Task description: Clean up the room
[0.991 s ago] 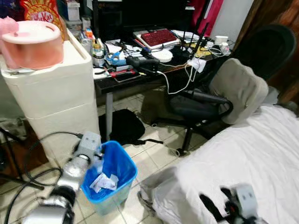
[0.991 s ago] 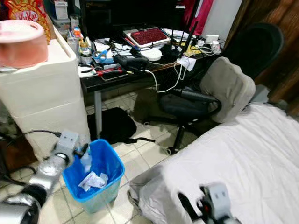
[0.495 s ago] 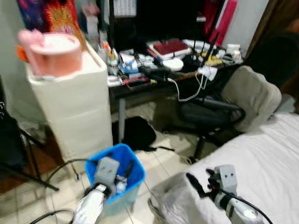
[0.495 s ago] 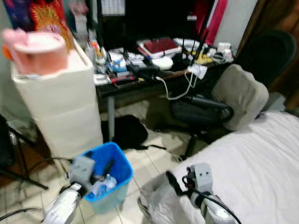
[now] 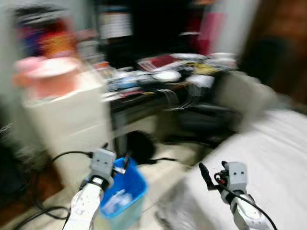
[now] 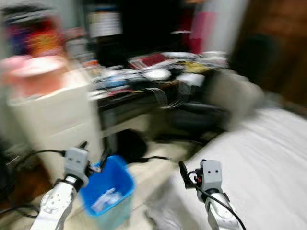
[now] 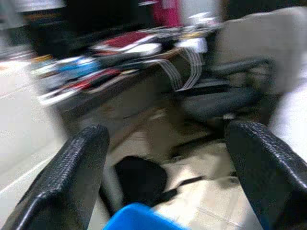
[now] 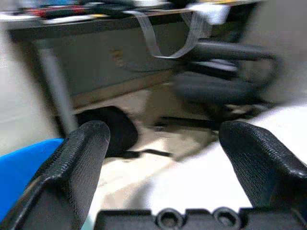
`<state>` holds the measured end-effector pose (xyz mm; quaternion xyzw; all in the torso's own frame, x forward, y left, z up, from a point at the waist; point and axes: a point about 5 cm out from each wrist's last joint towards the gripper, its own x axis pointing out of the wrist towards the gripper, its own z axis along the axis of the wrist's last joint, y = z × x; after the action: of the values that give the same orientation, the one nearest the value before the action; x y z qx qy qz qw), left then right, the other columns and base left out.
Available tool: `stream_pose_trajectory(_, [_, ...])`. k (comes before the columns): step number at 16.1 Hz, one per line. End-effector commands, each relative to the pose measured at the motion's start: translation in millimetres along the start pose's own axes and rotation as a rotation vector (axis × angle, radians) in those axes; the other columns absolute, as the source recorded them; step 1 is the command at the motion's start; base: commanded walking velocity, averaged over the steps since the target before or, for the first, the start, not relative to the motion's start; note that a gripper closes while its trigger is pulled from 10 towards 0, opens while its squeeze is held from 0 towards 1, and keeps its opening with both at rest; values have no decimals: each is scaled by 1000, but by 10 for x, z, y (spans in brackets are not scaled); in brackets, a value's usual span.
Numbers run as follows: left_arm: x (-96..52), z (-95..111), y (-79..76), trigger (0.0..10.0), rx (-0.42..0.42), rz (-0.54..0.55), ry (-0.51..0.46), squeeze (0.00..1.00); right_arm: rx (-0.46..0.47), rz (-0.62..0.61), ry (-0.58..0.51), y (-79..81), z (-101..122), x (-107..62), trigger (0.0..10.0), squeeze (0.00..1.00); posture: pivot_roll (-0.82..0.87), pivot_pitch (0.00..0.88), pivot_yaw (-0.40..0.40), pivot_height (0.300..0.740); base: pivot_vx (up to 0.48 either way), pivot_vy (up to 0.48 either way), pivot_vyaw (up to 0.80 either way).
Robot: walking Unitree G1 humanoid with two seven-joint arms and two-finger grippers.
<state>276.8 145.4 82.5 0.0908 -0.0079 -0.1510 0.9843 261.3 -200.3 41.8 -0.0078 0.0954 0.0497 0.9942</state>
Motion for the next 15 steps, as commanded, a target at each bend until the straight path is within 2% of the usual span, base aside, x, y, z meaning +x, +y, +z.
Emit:
stream_pose_trajectory(1, [27, -45, -57, 10000, -36, -31, 37, 0, -31, 0, -9, -12, 50, 79, 10000, 0, -14, 0, -33, 740, 0, 0, -788])
stream_pose_trajectory(2, [72, -91, -53, 10000, -66, -47, 63, 0, -27, -8, -23, -24, 105, 142, 10000, 0, -11, 0, -34, 740, 0, 0, -788])
stream_pose_trajectory(3, [101, -115, -11, 10000, -52, -52, 72, 0, -13, -17, -39, -45, 154, 168, 10000, 0, -16, 0, -26, 740, 0, 0, -781])
stream_pose_trajectory(4, [107, -120, 2, 10000, -29, -53, 71, 0, -8, -20, -41, -52, 153, 165, 10000, 0, -16, 0, -25, 740, 0, 0, -788])
stream_pose_trajectory(8, [144, -147, -42, 10000, 14, -94, 76, 0, 5, -22, -29, -10, 23, 71, 10000, 0, -32, 0, -22, 740, 0, -478, -788])
stream_pose_trajectory(12, [176, -186, -65, 10000, 26, -76, 99, 0, 3, -26, -31, -30, 23, 60, 10000, 0, -38, 0, -26, 740, 0, 0, -788])
stream_pose_trajectory(15, [178, -184, -126, 10000, -63, -48, 79, 0, -12, -16, -42, -26, 49, 64, 10000, 0, -40, 0, -33, 740, 111, -114, -788])
